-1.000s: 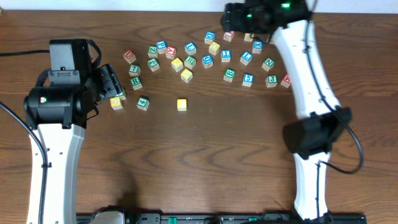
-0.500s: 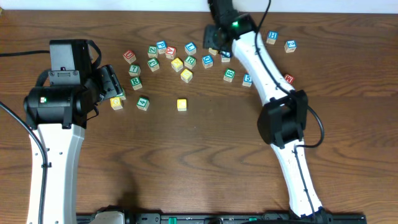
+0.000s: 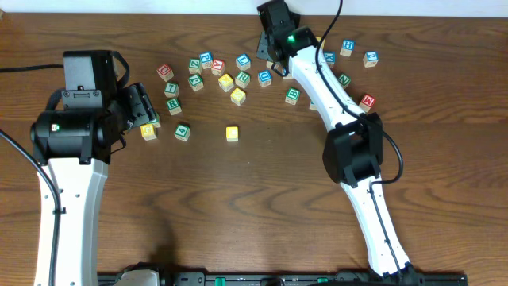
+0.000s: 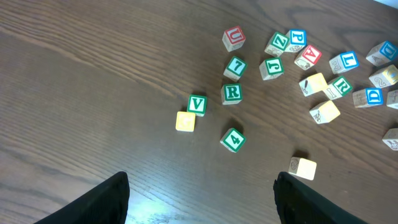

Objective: Spell out CORL
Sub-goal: 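Reach the right gripper to the far blocks and grasp the yellow O block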

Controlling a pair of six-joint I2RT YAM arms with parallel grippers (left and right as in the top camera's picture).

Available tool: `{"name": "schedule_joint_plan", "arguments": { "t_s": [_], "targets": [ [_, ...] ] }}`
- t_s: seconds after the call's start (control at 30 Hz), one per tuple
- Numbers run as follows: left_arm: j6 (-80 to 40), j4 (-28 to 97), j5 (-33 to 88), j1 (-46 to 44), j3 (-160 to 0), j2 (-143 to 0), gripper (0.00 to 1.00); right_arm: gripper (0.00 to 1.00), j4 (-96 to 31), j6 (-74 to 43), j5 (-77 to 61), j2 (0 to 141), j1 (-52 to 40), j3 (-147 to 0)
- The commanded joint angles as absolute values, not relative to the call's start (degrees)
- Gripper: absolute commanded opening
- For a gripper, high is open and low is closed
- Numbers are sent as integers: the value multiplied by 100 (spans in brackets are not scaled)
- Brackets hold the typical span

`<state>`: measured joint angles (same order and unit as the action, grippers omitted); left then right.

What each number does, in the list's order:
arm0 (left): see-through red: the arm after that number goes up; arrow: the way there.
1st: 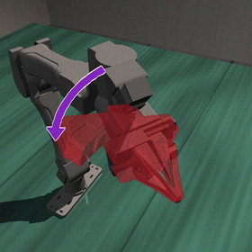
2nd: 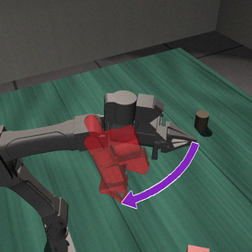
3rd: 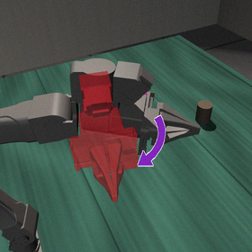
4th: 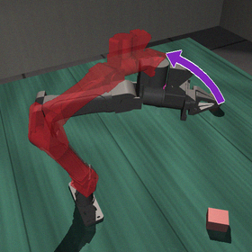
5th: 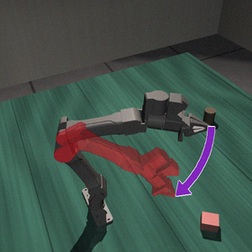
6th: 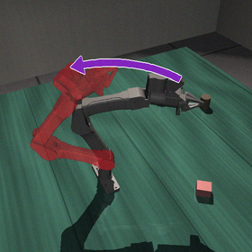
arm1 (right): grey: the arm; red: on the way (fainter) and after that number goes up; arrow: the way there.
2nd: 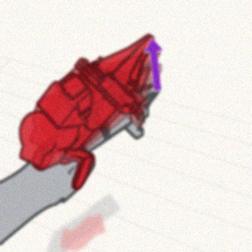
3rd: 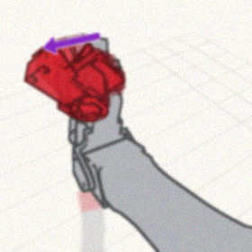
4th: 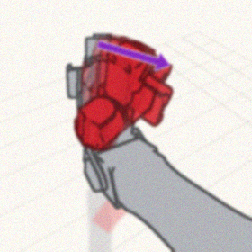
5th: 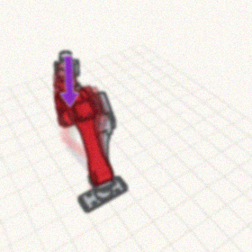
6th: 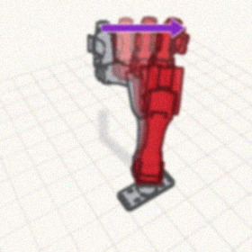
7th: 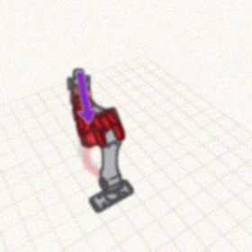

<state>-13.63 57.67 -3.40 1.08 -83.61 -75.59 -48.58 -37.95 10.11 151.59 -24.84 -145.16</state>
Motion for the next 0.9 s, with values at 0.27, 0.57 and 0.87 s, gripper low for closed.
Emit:
{"name": "schedule_joint_plan", "arguments": {
  "t_s": [0.27,0.57,0.87],
  "targets": [
    [-1337,5782,-432,128,-8331,-7732,73,49,-4678,-4071,1166,15554,-2517,-14494],
    [-1337,5780,-432,128,-8331,-7732,73,45,-4650,-4132,1168,15657,-2517,-14494],
    [-1337,5778,-432,128,-8331,-7732,73,39,-4504,-4128,1170,15668,-2506,-14359]
  ]
}}
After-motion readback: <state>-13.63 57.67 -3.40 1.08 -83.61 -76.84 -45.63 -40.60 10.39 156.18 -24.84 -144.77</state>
